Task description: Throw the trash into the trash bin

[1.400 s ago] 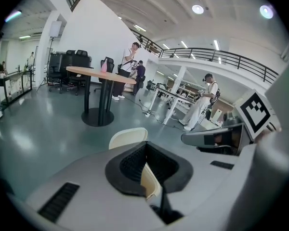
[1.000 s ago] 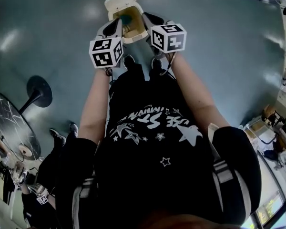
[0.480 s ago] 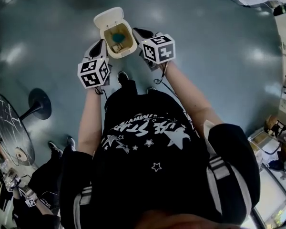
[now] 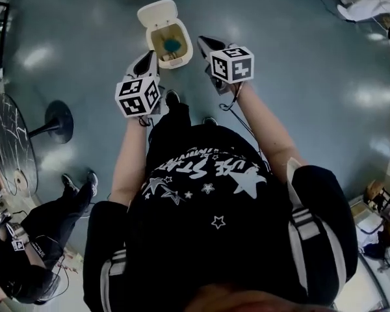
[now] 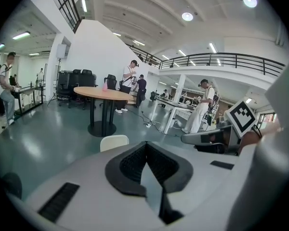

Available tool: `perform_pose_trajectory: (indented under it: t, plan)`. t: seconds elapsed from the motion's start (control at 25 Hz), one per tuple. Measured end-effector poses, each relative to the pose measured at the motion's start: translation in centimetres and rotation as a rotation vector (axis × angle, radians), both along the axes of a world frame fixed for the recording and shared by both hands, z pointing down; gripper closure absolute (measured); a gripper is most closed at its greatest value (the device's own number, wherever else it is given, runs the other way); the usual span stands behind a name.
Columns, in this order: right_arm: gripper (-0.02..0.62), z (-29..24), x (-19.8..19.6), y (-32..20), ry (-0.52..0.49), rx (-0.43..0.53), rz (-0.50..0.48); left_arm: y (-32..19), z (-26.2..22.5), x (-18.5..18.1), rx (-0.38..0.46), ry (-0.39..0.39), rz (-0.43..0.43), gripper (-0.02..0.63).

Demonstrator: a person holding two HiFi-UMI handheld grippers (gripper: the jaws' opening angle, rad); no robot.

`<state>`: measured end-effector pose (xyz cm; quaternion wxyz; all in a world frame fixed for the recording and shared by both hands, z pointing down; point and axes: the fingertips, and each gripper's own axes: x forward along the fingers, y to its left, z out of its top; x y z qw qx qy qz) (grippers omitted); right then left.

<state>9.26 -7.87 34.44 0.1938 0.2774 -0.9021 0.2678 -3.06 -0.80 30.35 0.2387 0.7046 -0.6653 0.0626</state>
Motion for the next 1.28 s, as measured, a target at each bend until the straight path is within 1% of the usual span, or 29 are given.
perform_pose_trajectory:
  t: [0.12,0.28,0.48,0.68,0.8,0.96,1.12,1.28]
  plan:
    - [0.589,-0.3,1.4,1.7,-0.019,0.005,-0.010,1.3,-0.7,1.5,0.015,-0.012,0.000,0.595]
    - [0.589,-0.9,4.3,3.0,-0.035,0.015,-0.007,2.6,-2.6,4.0,0.066,-0.015,-0.019,0.595]
    - [0.589,-1.2,8.4,4.7,-0.058,0.017,-0.007,5.4,-3.0,7.0,0.080,-0.012,-0.046,0.595]
    - [0.589,-1.2,10.6,6.4,-0.105,-0.025,-0.015,8.1,-4.1,9.0,0.100,-0.006,-0.086,0.595]
    - [0.589,-0.7,11.0,7.4,-0.110,-0.026,-0.028,9.2,-4.6,9.5,0.110,-0.021,-0.082,0.595]
    - [0.589,-1.3,10.4,9.0,-0.147,-0.022,-0.031,10.9,-4.5,9.0,0.096,-0.048,-0.075,0.595]
    - [0.589,-2.0,10.0,10.9,-0.164,-0.017,-0.037,12.2,-4.9,8.8,0.108,-0.032,-0.070,0.595]
    - [0.589,-2.6,9.7,13.0,-0.159,-0.011,-0.025,14.0,-4.8,9.1,0.105,-0.014,-0.042,0.595]
